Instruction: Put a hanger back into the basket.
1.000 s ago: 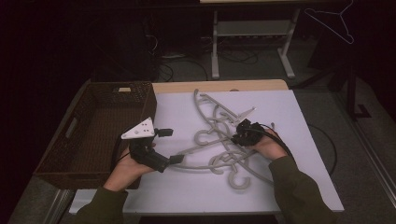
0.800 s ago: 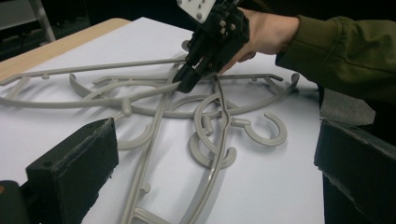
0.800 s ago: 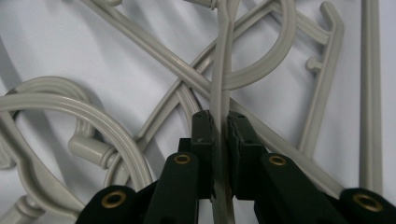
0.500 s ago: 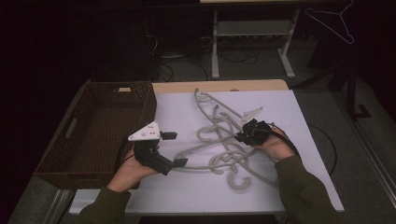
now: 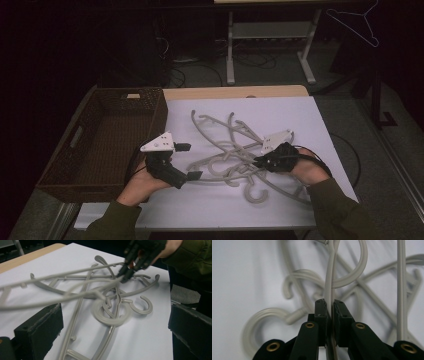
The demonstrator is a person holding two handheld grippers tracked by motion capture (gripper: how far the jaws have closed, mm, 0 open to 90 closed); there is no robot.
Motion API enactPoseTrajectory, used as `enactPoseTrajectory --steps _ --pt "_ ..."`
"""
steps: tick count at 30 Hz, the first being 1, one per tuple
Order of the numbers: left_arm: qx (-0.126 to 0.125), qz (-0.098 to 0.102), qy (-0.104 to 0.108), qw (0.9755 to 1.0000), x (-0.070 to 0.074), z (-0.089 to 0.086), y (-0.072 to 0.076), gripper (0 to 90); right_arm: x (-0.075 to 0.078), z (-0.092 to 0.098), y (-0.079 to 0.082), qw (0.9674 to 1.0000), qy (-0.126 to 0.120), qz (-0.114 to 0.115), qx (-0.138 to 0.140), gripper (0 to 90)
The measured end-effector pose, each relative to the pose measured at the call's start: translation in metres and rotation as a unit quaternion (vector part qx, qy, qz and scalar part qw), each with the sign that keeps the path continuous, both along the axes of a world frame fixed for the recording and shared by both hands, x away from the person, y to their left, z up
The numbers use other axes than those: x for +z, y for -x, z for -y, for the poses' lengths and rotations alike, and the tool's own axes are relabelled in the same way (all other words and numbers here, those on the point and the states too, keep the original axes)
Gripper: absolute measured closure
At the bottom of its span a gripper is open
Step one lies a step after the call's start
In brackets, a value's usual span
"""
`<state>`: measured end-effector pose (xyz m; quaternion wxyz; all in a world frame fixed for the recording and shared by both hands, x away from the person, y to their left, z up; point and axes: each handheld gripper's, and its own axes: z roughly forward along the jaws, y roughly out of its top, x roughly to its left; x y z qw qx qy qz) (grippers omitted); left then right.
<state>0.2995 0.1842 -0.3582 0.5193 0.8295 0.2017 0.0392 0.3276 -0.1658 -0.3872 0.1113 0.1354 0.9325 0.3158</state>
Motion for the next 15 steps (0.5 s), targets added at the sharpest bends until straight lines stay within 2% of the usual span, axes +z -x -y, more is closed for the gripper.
enactPoseTrajectory --steps 1,2,5,6,7,10,15 --pt "0.000 0.000 0.000 1.0000 0.000 0.000 0.000 0.0 0.000 0.000 0.000 1.0000 0.000 0.000 0.000 81.9" --pt "0.000 0.000 0.000 1.0000 -0.001 0.001 0.000 0.0 -0.002 -0.001 0.009 0.9998 0.001 0.000 0.020 81.9" --pt "0.000 -0.001 -0.002 1.0000 -0.002 0.001 0.000 0.0 -0.006 -0.001 0.019 0.9990 0.002 -0.005 0.045 81.9" --pt "0.000 -0.001 -0.002 1.0000 -0.002 0.001 0.000 0.0 -0.006 -0.001 0.019 0.9990 0.002 -0.005 0.045 81.9" --pt "0.000 -0.002 -0.002 1.0000 -0.002 0.001 -0.001 0.0 -0.010 -0.001 0.028 0.9982 0.005 -0.010 0.060 81.9" --pt "0.000 -0.002 -0.004 1.0000 -0.003 0.001 -0.001 0.0 -0.014 0.000 0.034 0.9966 0.013 -0.009 0.081 81.9" --pt "-0.001 -0.004 -0.009 1.0000 -0.006 0.002 -0.002 0.0 -0.019 0.002 0.037 0.9952 0.010 -0.016 0.096 81.8"
